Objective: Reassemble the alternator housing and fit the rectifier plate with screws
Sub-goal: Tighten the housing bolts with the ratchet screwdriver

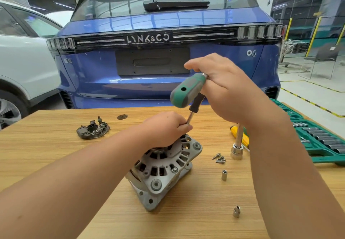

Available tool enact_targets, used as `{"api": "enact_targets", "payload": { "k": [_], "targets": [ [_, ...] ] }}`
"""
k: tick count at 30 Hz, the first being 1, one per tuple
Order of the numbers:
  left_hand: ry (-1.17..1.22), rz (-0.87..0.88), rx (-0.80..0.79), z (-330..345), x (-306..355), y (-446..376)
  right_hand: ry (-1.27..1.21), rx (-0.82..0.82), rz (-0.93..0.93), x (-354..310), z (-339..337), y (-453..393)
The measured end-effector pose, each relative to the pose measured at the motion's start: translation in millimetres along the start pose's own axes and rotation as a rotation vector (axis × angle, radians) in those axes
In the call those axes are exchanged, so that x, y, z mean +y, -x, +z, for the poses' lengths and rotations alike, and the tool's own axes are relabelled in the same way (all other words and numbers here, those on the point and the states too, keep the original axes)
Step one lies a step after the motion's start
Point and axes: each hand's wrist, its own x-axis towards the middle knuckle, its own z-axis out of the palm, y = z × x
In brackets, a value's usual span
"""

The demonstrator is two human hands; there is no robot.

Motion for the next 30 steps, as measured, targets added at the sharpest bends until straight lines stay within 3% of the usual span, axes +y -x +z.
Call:
{"api": "enact_targets", "payload": {
  "k": [3, 7, 18, 21, 25, 30],
  "targets": [
    [0.014, -0.006, -0.073, -7.7, -2.2, -3.8, -0.097, 0.057, 0.011, 1.2, -6.0, 1.3],
    [0.055, -0.002, -0.106, -5.7, -5.4, -3.5, -0.049, 0.057, 0.033, 3.3, -12.3, 1.8],
    [0.049, 0.102, -0.13, -9.5, -5.4, 1.3, -0.427, -0.151, -0.063, 22.7, -24.1, 7.5],
    [0.067, 0.129, -0.129, -8.6, -5.7, 2.1, -0.453, -0.076, 0.025, 25.1, -30.0, 7.8],
    [0.036, 0.146, -0.12, -7.2, -5.7, 1.1, -0.288, 0.048, 0.157, 23.1, -24.7, 6.7],
    [0.008, 0.152, -0.094, -4.5, -5.4, 1.1, -0.481, 0.215, 0.342, 16.0, -9.6, -1.7]
  ]
}}
